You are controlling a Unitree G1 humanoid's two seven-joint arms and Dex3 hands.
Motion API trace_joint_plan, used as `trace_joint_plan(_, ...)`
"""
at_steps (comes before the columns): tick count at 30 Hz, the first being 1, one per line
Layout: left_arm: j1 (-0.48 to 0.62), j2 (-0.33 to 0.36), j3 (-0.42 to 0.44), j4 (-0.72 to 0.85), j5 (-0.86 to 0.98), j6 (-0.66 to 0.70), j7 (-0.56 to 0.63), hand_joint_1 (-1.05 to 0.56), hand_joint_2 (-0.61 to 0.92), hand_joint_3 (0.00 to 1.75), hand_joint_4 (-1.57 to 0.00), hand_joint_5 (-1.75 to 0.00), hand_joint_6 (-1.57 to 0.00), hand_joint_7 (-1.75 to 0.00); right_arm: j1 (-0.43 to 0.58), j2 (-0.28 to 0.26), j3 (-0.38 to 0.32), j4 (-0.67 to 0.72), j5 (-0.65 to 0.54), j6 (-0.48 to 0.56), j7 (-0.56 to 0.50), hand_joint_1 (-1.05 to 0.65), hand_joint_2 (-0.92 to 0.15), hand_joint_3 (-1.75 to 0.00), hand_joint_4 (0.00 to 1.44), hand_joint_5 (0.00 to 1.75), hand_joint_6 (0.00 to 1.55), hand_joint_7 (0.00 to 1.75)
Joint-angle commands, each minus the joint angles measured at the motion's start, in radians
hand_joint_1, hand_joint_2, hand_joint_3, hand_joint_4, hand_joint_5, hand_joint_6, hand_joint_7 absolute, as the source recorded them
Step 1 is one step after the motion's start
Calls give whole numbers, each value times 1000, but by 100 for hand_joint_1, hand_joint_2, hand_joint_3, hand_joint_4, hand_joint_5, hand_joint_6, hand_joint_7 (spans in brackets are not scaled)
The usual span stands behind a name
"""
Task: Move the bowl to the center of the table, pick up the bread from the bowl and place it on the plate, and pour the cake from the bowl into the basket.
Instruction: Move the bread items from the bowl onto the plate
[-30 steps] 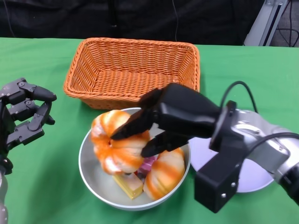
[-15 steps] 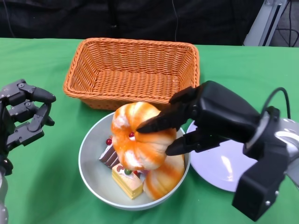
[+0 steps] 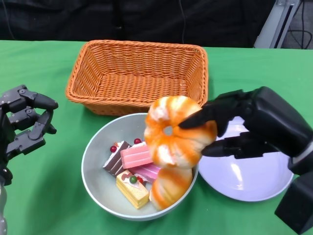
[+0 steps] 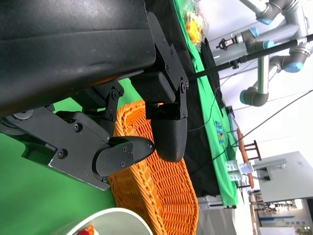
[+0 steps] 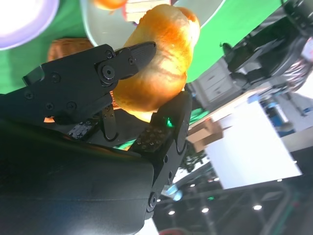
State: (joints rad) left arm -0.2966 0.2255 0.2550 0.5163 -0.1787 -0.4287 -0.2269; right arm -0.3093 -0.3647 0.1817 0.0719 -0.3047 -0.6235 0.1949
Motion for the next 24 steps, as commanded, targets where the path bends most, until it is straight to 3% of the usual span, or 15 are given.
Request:
trace_joint_plan(1, -6, 23, 6, 12, 1, -17, -6, -13, 68, 78, -80, -148, -84, -109, 35, -15, -45, -19, 36, 25, -1, -16, -91, -7, 73, 149, 81, 97)
trace_joint_plan(5, -6, 22, 5, 12, 0, -16, -6, -14, 68, 77, -80, -149, -82, -109, 63, -16, -78, -16, 52, 40, -4, -15, -91, -7, 70, 156, 80, 97)
trace_joint_plan(17, -13, 28, 6, 30, -2, -27, -17, -14, 68, 76, -81, -150, -83, -110, 145, -8, -145, 26, 91, 36, -23, -12, -91, -4, 75, 139, 84, 90)
trace_joint_plan(24, -19, 31, 7, 44, -4, -28, -20, -14, 67, 78, -82, -149, -84, -109, 182, -15, -168, 99, 85, 16, -39, -10, -92, -4, 76, 137, 84, 91)
